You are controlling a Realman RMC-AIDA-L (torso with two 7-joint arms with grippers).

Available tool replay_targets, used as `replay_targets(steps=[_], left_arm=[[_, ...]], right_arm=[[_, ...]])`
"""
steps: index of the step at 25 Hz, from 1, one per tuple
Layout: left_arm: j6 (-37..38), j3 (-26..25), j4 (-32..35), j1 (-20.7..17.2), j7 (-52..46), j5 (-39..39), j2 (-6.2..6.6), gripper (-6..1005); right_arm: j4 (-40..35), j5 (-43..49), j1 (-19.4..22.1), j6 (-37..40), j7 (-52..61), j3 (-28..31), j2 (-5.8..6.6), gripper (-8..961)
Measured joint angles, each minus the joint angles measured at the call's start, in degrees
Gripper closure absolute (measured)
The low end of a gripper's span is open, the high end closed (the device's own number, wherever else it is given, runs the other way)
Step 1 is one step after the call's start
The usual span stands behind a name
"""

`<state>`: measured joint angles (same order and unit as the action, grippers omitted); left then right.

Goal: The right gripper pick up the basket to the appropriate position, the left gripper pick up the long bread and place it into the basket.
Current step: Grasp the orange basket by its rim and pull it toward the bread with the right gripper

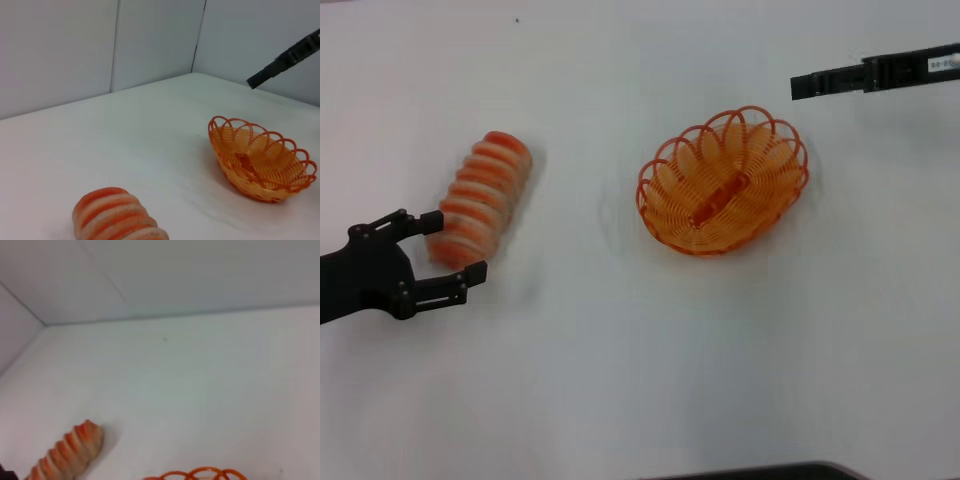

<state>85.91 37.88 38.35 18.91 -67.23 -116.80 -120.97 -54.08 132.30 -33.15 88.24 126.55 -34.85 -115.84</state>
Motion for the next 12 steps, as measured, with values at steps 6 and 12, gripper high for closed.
replay_targets(steps=[6, 12], left_arm=[[0.0, 0.0, 0.4, -0.3, 0.0, 0.1, -0.06, 88], [0.2, 0.0, 0.5, -0.4, 0.0, 0.1, -0.13, 89]], right_arm=[[-1.1, 13.7, -8.8, 0.3, 8.6, -2.0, -0.7, 69], [-2.3, 24.8, -14.8, -2.4, 12.5, -6.7, -2.59, 70]])
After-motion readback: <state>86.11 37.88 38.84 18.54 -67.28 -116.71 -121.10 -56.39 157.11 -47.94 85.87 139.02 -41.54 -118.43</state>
